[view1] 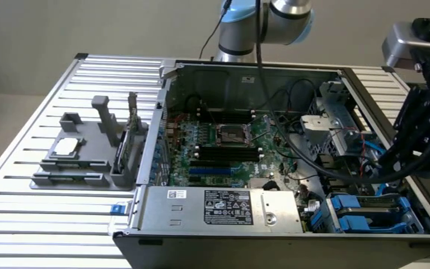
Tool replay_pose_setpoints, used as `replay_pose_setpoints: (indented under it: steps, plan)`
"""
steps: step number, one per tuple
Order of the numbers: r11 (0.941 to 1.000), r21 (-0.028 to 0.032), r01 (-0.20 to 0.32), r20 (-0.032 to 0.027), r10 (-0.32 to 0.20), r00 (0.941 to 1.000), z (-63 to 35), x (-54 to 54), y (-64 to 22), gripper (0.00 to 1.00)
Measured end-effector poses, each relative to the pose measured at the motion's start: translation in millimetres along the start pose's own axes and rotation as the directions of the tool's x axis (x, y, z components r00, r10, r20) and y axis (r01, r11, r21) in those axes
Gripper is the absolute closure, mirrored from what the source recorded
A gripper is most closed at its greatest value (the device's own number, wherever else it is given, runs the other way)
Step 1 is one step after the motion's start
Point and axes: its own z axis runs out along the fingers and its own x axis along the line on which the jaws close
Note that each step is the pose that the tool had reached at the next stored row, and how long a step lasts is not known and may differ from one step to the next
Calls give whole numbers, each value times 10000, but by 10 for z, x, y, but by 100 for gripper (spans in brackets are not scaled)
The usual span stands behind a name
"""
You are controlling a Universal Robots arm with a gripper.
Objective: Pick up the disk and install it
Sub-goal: 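Insert the first disk wire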
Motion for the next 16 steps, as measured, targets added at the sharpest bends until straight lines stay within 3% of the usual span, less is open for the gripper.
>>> replay_pose_setpoints:
  steps: [4,8,12,16]
  plan:
    - [9976,25,-690,12,690,9976,-1,0,0,74]
    - [9904,49,-1384,28,1384,9904,0,0,0,74]
    - [9783,72,-2070,44,2070,9783,-1,0,0,74]
    - [9611,94,-2761,63,2760,9611,0,0,0,74]
